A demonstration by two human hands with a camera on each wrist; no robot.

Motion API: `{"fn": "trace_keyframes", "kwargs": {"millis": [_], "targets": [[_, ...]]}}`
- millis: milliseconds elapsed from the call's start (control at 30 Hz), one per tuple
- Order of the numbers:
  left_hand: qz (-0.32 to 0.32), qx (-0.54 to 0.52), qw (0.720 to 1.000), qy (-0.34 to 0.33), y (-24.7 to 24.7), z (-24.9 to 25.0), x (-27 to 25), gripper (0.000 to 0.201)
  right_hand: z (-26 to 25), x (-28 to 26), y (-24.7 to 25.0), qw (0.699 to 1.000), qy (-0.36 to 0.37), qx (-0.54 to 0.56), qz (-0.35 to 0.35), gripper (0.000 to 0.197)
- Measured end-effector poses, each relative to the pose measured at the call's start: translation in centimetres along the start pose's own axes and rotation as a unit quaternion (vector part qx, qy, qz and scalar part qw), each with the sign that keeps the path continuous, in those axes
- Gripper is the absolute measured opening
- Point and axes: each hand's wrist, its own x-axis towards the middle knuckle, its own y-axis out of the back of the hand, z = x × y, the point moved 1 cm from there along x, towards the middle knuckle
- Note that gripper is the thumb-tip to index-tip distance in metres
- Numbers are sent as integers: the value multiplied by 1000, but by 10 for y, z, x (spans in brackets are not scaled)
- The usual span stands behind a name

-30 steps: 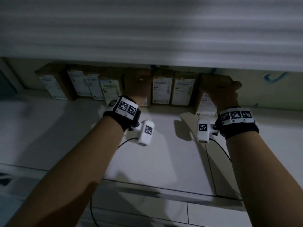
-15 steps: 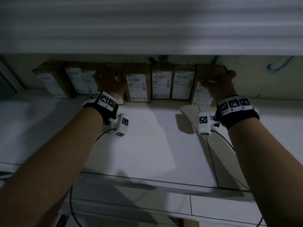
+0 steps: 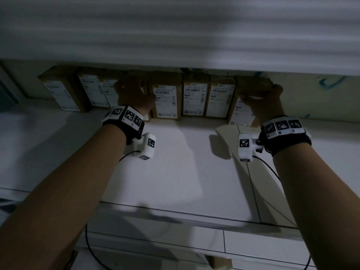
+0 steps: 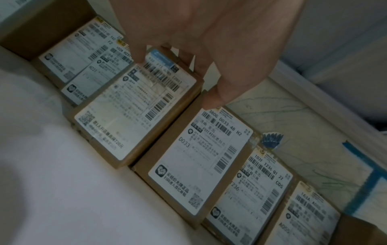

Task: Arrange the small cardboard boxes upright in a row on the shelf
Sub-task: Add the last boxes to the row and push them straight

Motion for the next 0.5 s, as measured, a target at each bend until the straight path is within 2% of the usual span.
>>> {"fn": "trace_keyframes", "kwargs": {"millis": [133, 200, 333, 400, 500], "targets": [[-18, 7, 1000, -15, 8, 0, 0, 32, 3, 6, 0, 1000, -12, 14, 2, 97], [-13, 15, 999, -28, 14, 1, 2, 35, 3, 8, 0, 999, -45, 30, -7, 97], [-15, -21, 999, -22, 21, 0, 5, 57, 9, 16, 0, 995, -96, 7, -21, 127], [-37, -20, 999, -12, 21, 0, 2, 70, 15, 21, -2, 993, -118, -10, -17, 126], [-1, -6, 998, 68, 19, 6, -16, 91, 10, 13, -3, 988, -156, -13, 12, 119]]}}
